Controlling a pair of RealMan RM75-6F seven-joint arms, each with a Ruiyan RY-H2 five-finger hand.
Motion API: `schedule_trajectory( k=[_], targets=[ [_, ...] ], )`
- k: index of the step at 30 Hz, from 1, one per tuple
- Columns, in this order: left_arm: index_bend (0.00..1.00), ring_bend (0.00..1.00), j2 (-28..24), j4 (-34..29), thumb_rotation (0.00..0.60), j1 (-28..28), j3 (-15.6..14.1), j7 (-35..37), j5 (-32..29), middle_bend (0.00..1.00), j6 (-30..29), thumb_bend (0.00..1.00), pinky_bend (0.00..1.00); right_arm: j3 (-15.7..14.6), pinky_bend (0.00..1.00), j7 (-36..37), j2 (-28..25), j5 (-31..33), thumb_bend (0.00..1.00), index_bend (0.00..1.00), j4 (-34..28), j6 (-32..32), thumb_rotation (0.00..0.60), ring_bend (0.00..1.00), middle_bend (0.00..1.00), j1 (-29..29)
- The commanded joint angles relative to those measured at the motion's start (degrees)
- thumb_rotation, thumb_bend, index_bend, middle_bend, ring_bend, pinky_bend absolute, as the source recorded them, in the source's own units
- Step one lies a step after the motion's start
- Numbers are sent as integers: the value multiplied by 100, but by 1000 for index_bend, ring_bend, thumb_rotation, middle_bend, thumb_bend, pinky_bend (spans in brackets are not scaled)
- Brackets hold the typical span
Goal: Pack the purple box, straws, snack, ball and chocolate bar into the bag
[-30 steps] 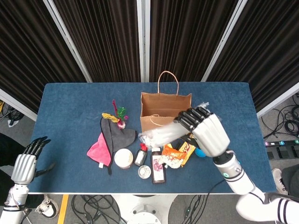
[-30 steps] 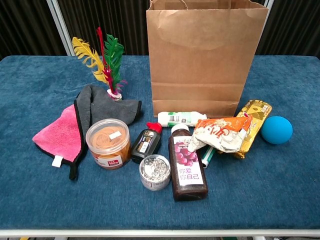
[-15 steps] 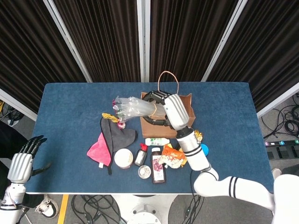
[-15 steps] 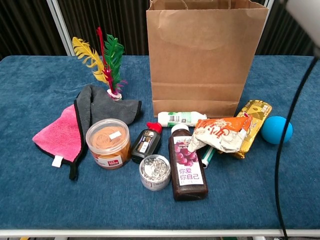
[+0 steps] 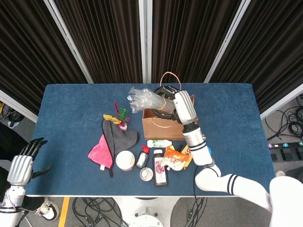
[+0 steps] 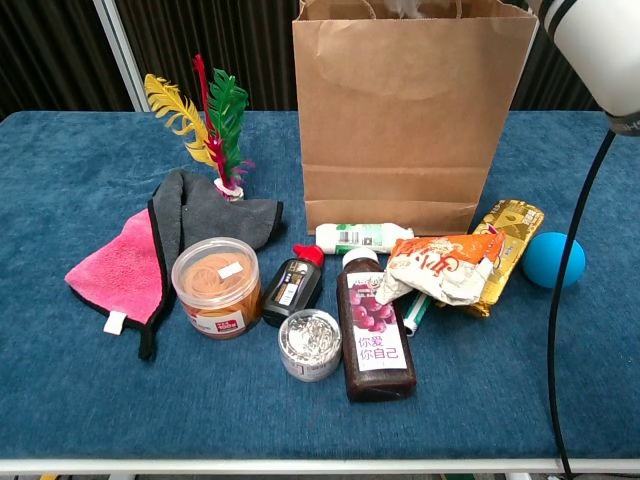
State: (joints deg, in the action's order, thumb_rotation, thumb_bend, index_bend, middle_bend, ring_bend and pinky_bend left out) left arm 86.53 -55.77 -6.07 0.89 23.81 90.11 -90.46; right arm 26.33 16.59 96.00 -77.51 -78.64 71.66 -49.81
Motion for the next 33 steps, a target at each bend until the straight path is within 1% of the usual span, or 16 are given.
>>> schedule_trajectory(
  k=[1, 2, 4, 6, 11, 15, 18, 21, 24, 27, 28, 30, 33],
  targets=[
    [227, 158, 9, 11, 600, -4, -6, -6, 4, 240, 7, 224, 239, -134, 248, 239, -150, -106, 25, 357, 8, -185, 600, 209, 383, -7],
    [227, 158, 10, 14, 600, -5, -6, -6, 4, 240, 9, 224, 239, -138, 198, 294, -176, -113, 5, 304, 19, -206, 600, 160, 347, -9],
    [227, 158, 10, 19, 600, -6, -6, -3, -8, 240, 32, 225, 239, -120, 139, 384, -202, -130, 0, 232, 80, -193, 600, 92, 291, -18],
    [227, 158, 9, 24, 600, -2, -7, 5, -22, 240, 51, 225, 239, -116, 128, 425, -205, -158, 0, 203, 146, -149, 600, 69, 269, -20],
    [227, 158, 18, 16, 600, -4, -15, 16, -21, 240, 68, 225, 239, -129, 127, 500, -253, -171, 0, 180, 177, -59, 600, 60, 254, 24],
    [227, 158, 22, -2, 600, -12, -17, 9, -10, 240, 68, 225, 239, -89, 127, 493, -345, -245, 0, 178, 84, 92, 600, 62, 255, 53],
    [227, 158, 16, -20, 600, -10, -16, 5, -7, 240, 58, 225, 239, -120, 125, 423, -522, -483, 0, 178, -131, 293, 600, 77, 258, 103],
    [227, 158, 10, -48, 600, -7, -12, 4, -4, 240, 42, 225, 239, -266, 139, 252, -819, -937, 0, 175, -489, 574, 600, 95, 259, 207],
    [227, 158, -3, -85, 600, -4, -2, 8, -2, 240, 14, 225, 239, -614, 174, -182, -1307, -1433, 0, 181, -1007, 749, 600, 138, 259, 451],
    [227, 158, -21, -135, 600, 0, 5, 13, 4, 240, -14, 225, 239, -1254, 191, -1004, -2068, -1828, 0, 203, -1695, 600, 600, 161, 261, 865],
    [227, 158, -29, -160, 600, -2, 2, 17, 10, 240, -15, 225, 239, -1520, 192, -1382, -2346, -1971, 0, 207, -1915, 554, 600, 161, 262, 1046],
    [227, 158, -38, -188, 600, -15, -2, 3, 31, 240, -17, 225, 239, -1946, 192, -1935, -2680, -2136, 0, 208, -2179, 512, 600, 161, 262, 1359],
    [227, 158, -32, -228, 600, -34, 4, -9, 52, 240, -28, 225, 239, -2411, 192, -2280, -2855, -2182, 0, 208, -2349, 436, 600, 160, 262, 1696]
  ],
)
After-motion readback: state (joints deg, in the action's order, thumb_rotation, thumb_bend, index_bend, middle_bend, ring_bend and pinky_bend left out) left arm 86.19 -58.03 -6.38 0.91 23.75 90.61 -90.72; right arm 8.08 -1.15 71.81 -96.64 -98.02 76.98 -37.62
